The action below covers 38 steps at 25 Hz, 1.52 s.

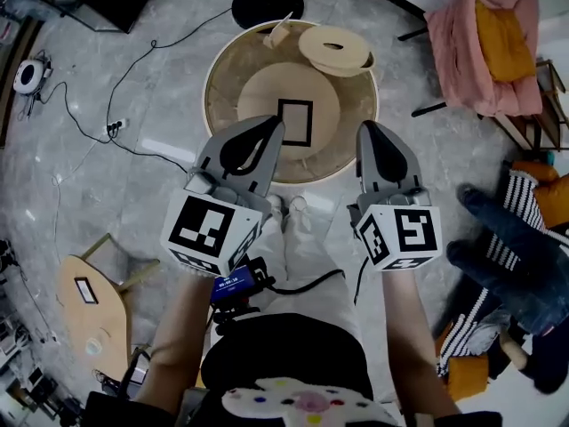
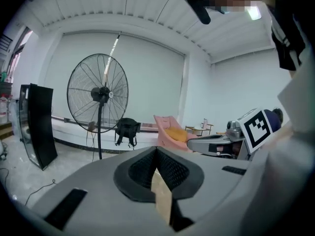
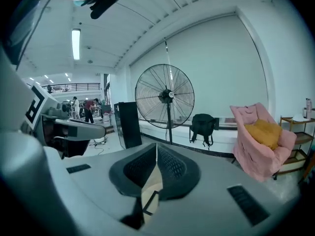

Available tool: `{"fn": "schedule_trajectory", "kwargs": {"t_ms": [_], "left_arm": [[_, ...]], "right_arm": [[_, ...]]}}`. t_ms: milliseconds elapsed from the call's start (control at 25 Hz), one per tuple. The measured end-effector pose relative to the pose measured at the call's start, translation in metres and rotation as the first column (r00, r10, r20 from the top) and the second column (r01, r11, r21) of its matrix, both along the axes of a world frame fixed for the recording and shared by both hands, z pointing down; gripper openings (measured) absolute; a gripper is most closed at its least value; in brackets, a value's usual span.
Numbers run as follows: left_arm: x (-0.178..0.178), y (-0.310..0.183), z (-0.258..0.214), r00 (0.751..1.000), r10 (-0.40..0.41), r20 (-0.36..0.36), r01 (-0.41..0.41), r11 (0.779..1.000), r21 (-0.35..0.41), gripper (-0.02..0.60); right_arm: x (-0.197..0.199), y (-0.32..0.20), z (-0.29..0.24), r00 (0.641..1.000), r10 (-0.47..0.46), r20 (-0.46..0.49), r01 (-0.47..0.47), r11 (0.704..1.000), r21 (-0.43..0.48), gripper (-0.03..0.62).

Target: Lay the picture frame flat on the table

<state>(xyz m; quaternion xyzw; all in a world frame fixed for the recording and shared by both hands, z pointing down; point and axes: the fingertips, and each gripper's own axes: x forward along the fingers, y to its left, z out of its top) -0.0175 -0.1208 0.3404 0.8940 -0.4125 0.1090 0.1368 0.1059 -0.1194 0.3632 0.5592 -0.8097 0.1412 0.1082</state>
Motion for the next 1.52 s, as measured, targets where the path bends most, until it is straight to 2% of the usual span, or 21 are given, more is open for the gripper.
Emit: {"fn": "schedule_trajectory", "kwargs": {"t_ms": [360,720,1080,1520], "left_arm": [[-0.012,0.021,-0.069,1.0,0.012,-0.029,-0.008,0.993,0.12,0.017],[-0.017,0.033,-0.102,0.999,0.031,-0.037,-0.024,0.982,0.187,0.017],[-0.022,0.039,-0.112,0.999,0.035,0.006,-0.036,0.979,0.199,0.017],[-0.025,0.04,-0.112,0.999,0.035,0.007,-0.035,0.98,0.197,0.017]], "right_arm": [[-0.005,0.027,-0.073,1.0,0.001,0.013,-0.002,0.992,0.128,0.037],[-0.018,0.039,-0.109,0.999,-0.026,0.025,0.021,0.982,0.189,0.037],[-0.026,0.043,-0.124,0.999,-0.045,0.017,0.041,0.977,0.208,0.037],[-0.034,0.047,-0.123,0.997,-0.078,0.0,0.076,0.977,0.199,0.037]]}}
